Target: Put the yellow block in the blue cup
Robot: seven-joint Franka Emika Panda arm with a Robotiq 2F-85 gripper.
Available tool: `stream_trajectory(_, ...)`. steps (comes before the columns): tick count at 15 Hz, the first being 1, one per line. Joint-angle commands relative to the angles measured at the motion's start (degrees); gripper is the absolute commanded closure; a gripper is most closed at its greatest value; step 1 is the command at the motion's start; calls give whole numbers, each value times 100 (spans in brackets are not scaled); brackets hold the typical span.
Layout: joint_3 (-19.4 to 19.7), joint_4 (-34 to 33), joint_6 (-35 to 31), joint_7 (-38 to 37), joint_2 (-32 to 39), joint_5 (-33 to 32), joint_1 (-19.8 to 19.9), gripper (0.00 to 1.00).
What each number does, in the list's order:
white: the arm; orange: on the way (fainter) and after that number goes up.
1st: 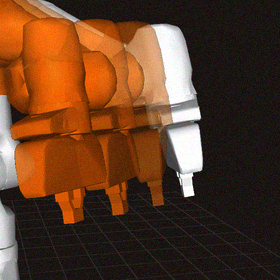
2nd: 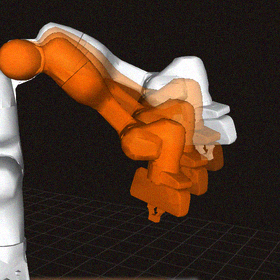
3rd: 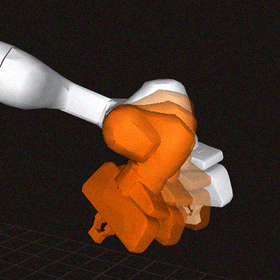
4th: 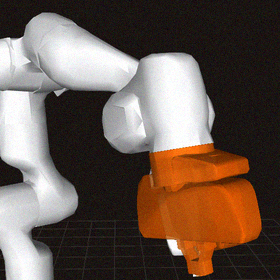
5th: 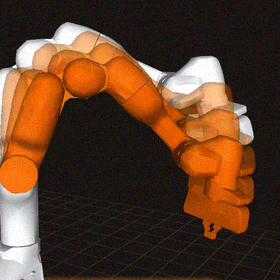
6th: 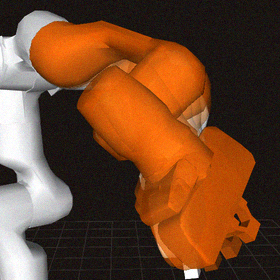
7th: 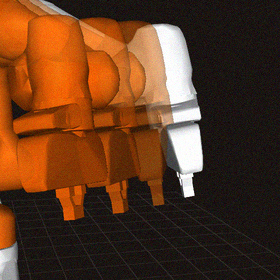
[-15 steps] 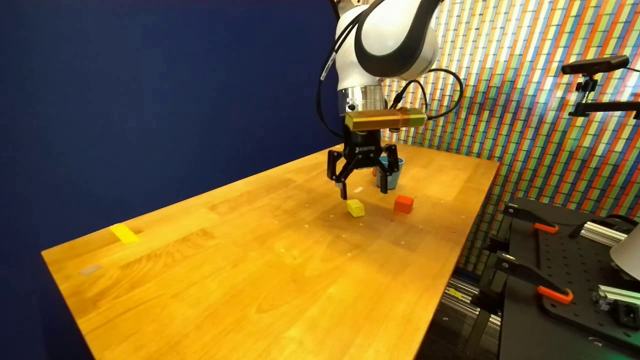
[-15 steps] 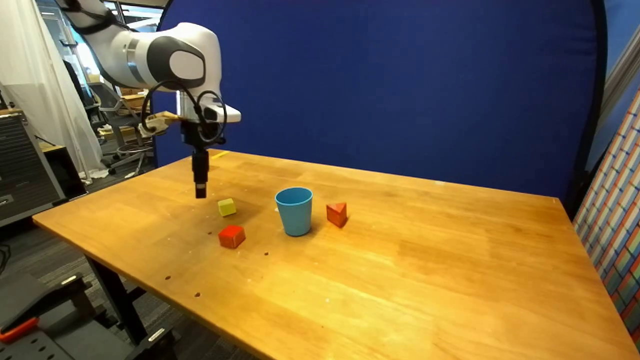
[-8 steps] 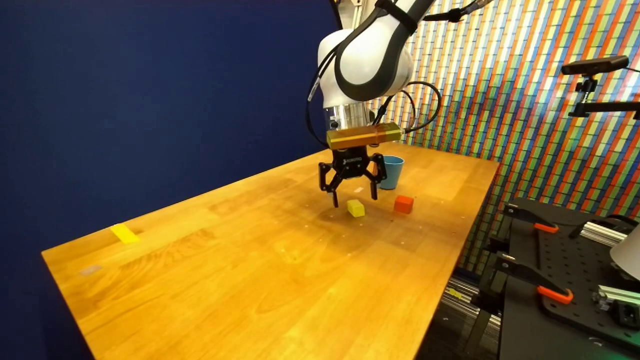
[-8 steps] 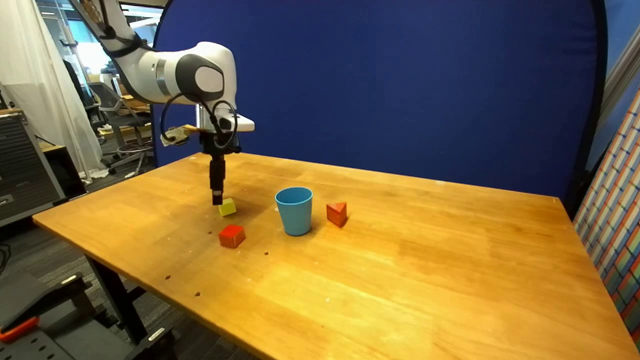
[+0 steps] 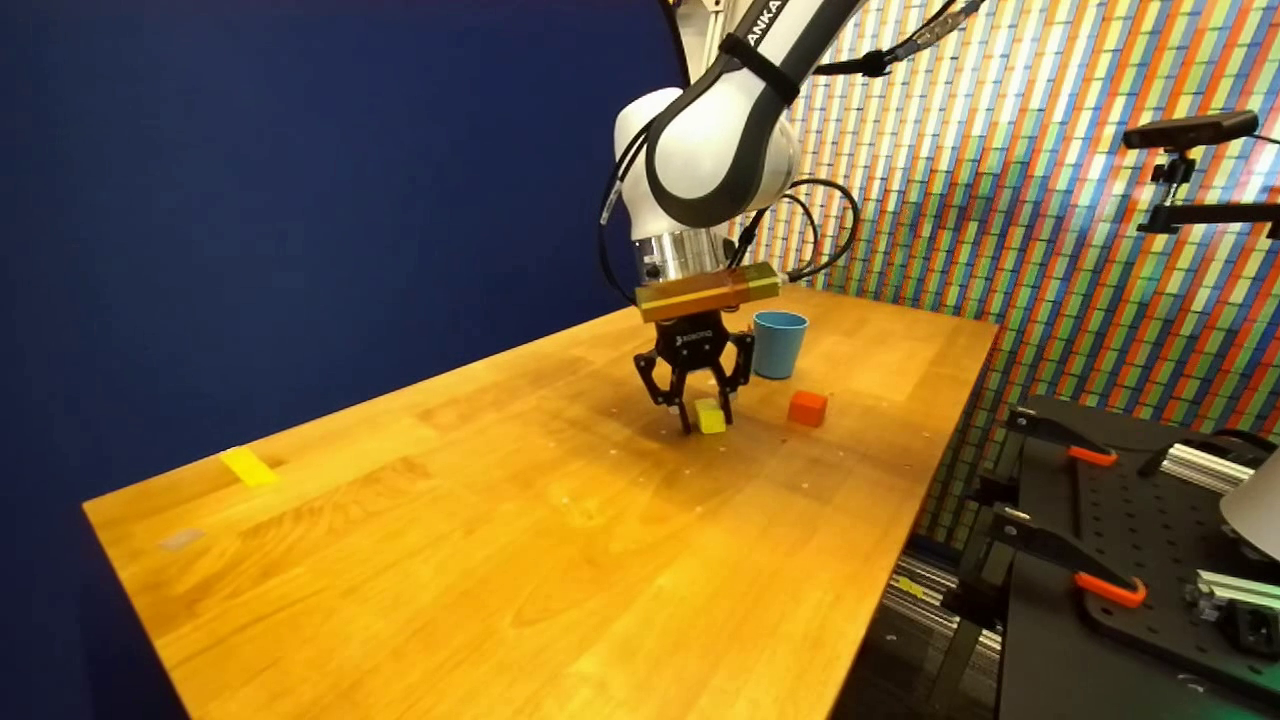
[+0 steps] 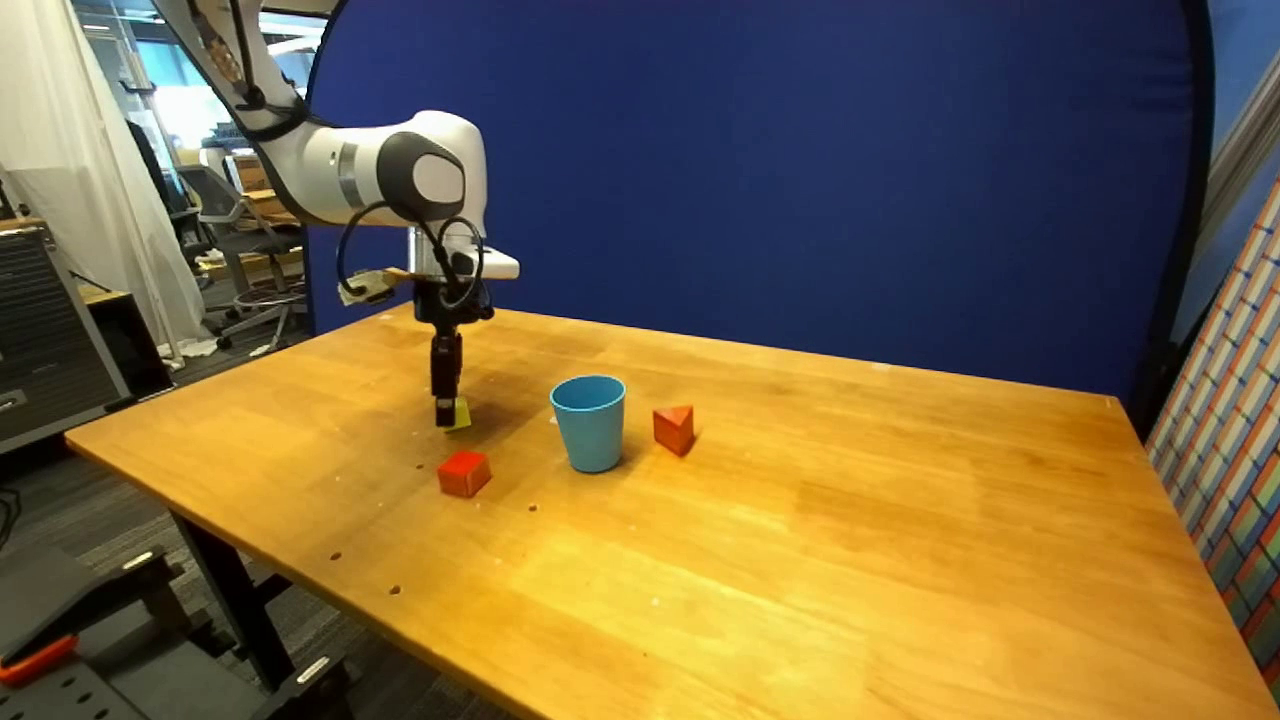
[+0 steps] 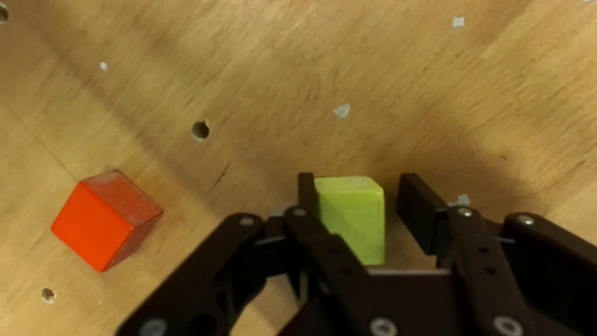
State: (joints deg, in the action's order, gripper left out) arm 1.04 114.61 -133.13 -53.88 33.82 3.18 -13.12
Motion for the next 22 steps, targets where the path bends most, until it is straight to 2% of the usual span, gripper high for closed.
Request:
stream_trajectory(1, 150, -159, 135, -412, 99, -186, -207, 82)
stream_trajectory(2, 164, -55, 135, -500, -38, -195, -223, 88)
stream_trajectory(4, 248, 274, 58, -766, -390, -236, -244, 84)
stream_trajectory(9, 593, 1208, -69, -1375, -1531, -318, -32, 84)
stream_trajectory(13, 788, 1410, 23, -1645, -2170, -573, 353, 84)
stream_trajectory(17, 767, 1206, 52, -1514, -2234, -533, 849, 84)
stream_trajectory(22, 739, 1081, 25, -1383, -2030, -371, 1198, 84)
